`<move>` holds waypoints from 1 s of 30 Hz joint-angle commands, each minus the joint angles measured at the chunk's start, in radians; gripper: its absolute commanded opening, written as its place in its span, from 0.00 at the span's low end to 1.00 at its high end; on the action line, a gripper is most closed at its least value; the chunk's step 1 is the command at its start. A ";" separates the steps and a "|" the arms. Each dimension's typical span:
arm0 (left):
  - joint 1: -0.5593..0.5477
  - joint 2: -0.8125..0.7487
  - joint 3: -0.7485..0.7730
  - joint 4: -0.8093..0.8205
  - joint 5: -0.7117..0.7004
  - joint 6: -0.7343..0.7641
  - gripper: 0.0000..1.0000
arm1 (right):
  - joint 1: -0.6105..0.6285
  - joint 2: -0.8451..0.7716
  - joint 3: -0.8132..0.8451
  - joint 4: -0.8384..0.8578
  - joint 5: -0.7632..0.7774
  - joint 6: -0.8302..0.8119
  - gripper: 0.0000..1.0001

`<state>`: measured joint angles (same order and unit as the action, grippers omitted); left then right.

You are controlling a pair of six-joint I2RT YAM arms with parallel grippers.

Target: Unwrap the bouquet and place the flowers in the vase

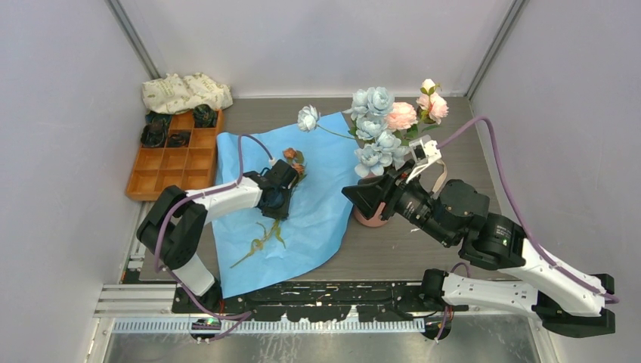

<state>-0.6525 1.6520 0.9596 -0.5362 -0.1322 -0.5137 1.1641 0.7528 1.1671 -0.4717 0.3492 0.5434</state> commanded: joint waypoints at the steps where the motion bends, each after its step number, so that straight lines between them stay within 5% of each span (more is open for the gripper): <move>1: -0.002 0.022 0.038 0.053 -0.009 0.010 0.31 | 0.004 0.010 0.002 0.069 -0.010 0.003 0.60; 13: -0.001 0.081 0.142 0.024 -0.018 0.040 0.31 | 0.005 0.030 -0.009 0.088 -0.016 0.006 0.60; 30: -0.002 0.061 0.223 -0.022 -0.054 0.049 0.00 | 0.004 0.061 -0.016 0.110 -0.019 0.000 0.60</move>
<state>-0.6525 1.7447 1.1416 -0.5430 -0.1505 -0.4732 1.1641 0.8124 1.1450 -0.4229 0.3309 0.5472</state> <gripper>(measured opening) 0.021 0.602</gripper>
